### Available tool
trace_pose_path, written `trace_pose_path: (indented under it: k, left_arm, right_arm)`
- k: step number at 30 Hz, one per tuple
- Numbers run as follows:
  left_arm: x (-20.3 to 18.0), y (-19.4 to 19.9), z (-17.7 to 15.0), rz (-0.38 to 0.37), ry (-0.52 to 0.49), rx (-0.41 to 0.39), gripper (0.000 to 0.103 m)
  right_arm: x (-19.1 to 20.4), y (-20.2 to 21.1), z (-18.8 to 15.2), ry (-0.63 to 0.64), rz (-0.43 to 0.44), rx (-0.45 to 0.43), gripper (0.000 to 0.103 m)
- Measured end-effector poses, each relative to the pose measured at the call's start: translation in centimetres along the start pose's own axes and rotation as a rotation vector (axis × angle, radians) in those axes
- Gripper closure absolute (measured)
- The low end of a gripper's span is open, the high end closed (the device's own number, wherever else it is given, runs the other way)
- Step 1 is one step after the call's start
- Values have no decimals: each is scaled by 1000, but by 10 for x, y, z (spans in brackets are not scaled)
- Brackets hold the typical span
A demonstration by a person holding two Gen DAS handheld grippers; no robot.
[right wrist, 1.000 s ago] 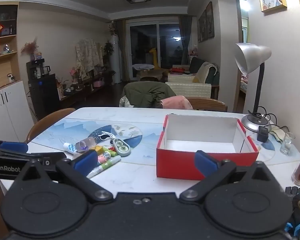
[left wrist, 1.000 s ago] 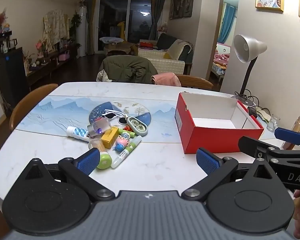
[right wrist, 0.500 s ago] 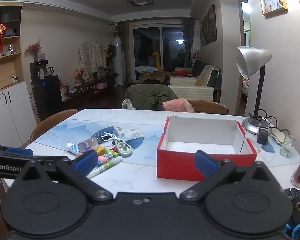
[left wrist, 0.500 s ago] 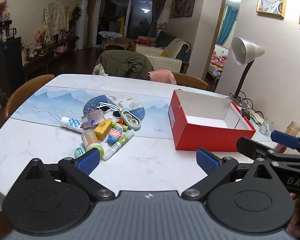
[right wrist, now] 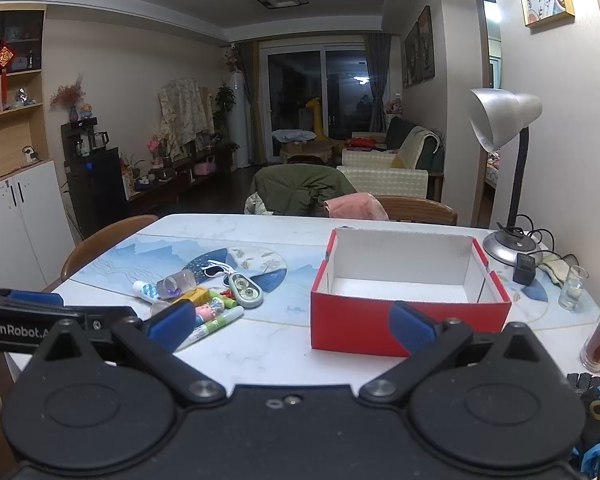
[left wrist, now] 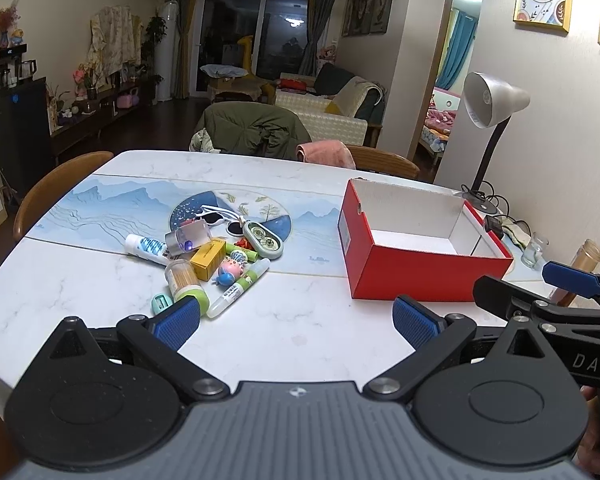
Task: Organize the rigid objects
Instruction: 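Move both tools toward the pile of small items on the mat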
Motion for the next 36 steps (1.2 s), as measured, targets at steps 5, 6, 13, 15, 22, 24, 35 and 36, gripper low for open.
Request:
trace_pose_path:
  k: [5,6,13,15,22,24,35,36]
  left_arm:
    - [-1,0,2,5,-3,-8,0]
    - [-1,-1,2,7,-1,-6,0]
    - [7,-5,2,15,-2,7,0]
    - [12,-8,2,22,-6,8,0]
    - [36,-33,2,13,4,20,0]
    - [47,-45,3,9,23,31,0]
    - [105,-109,-6,6,23,110,0]
    - [111,-116,-9,7,28,127,0]
  right_arm:
    - [0,0,0,-2,1,-1,0]
    - [1,0,0,-2,0,-1,0]
    - [4,-3,0,-2,10,7,0]
    - [6,-5,0,-5,16,11,0]
    - [21,-29,-4,0,22,40,0]
    - [26,-38,-4,5,20,49,0]
    - [44,-96,-14,-16,-47,126,0]
    - [46,-102,-17,-18,-51,140,0]
Point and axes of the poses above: each gripper's, at about its wrist camera, not at the fingertips, and y roughly against the way its jaws point, x to its left, z to its top, the point moved 7 cm from there along -y, roughly the way its jaws point, and after that the axes turned 15 degrees about -x, right-handed, at the moved point
